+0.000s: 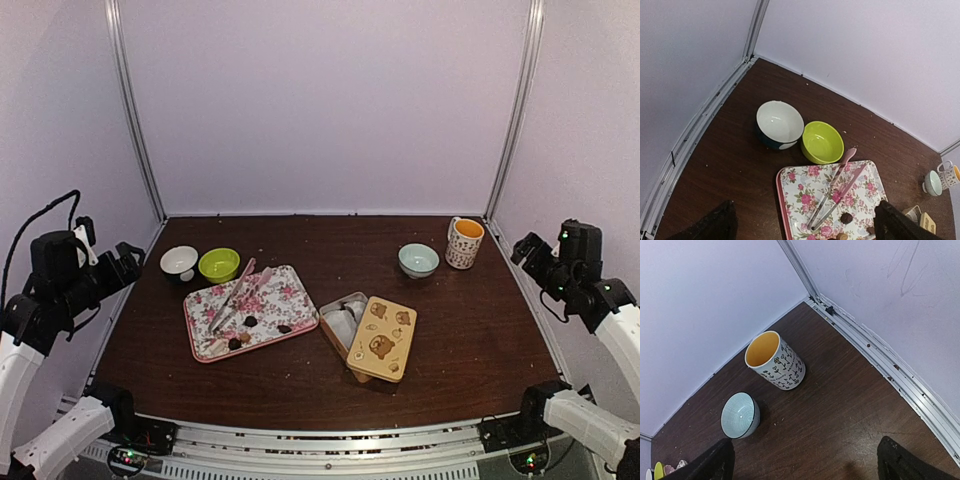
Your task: Pack the chocolate
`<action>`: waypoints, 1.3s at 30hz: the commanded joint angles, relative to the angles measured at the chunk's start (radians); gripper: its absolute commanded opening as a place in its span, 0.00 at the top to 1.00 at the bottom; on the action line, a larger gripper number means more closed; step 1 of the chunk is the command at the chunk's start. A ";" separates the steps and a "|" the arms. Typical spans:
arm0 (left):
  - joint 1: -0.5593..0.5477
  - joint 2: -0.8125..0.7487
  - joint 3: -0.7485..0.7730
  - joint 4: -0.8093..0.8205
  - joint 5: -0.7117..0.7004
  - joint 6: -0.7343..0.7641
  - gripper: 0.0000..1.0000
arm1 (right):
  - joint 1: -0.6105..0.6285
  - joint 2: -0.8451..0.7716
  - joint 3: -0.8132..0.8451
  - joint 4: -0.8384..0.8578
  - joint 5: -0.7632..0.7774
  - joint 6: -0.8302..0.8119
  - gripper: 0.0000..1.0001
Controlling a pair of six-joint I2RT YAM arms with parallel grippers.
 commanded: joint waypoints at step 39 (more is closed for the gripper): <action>-0.047 0.350 -0.166 0.420 0.551 0.073 0.02 | 0.313 0.629 -0.198 0.580 -0.701 0.132 0.26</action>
